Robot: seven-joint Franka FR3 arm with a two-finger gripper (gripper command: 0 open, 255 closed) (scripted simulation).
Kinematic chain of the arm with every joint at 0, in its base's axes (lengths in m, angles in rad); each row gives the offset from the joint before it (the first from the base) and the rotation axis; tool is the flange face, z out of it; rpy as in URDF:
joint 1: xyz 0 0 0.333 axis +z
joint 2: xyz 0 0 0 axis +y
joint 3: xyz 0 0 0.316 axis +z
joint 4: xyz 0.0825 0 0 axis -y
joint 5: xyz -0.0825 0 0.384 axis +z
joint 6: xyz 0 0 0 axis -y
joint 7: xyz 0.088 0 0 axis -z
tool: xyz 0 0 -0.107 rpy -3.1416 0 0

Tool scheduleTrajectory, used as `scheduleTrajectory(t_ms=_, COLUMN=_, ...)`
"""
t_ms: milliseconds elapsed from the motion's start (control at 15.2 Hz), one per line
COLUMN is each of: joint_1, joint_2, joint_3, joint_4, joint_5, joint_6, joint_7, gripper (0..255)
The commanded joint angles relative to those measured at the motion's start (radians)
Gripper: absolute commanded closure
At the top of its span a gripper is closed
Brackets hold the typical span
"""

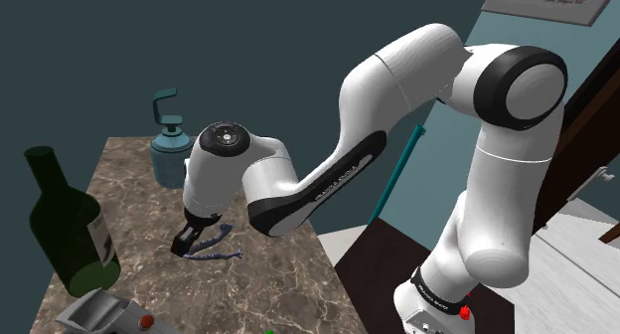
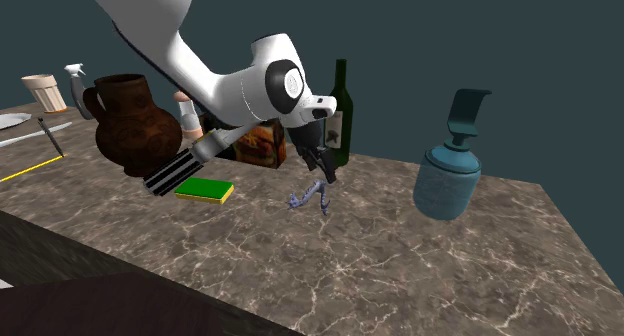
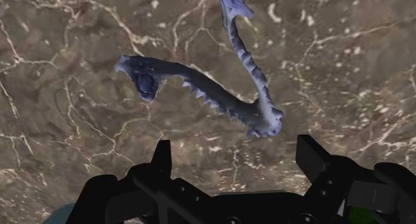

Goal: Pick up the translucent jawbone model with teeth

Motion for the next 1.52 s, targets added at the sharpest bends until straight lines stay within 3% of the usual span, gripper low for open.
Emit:
scheduleTrajectory(t_ms=0, joint_1=0.027, joint_2=0.041, joint_3=-0.014, joint_4=0.027, joint_5=-0.044, joint_6=0.004, joint_7=0.039, gripper=0)
scheduleTrajectory(t_ms=528, joint_1=0.058, joint_2=0.108, joint_3=-0.057, joint_4=0.032, joint_5=-0.126, joint_6=0.054, joint_7=0.11, gripper=0)
scheduleTrajectory(t_ms=594, joint_1=0.058, joint_2=0.108, joint_3=-0.057, joint_4=0.032, joint_5=-0.126, joint_6=0.054, joint_7=0.111, gripper=255)
scheduleTrajectory(t_ms=1188, joint_1=0.058, joint_2=0.108, joint_3=-0.057, joint_4=0.032, joint_5=-0.126, joint_6=0.054, joint_7=0.11, gripper=255)
scheduleTrajectory(t_ms=1452, joint_1=0.038, joint_2=0.067, joint_3=-0.03, joint_4=0.028, joint_5=-0.076, joint_6=0.024, joint_7=0.067, gripper=255)
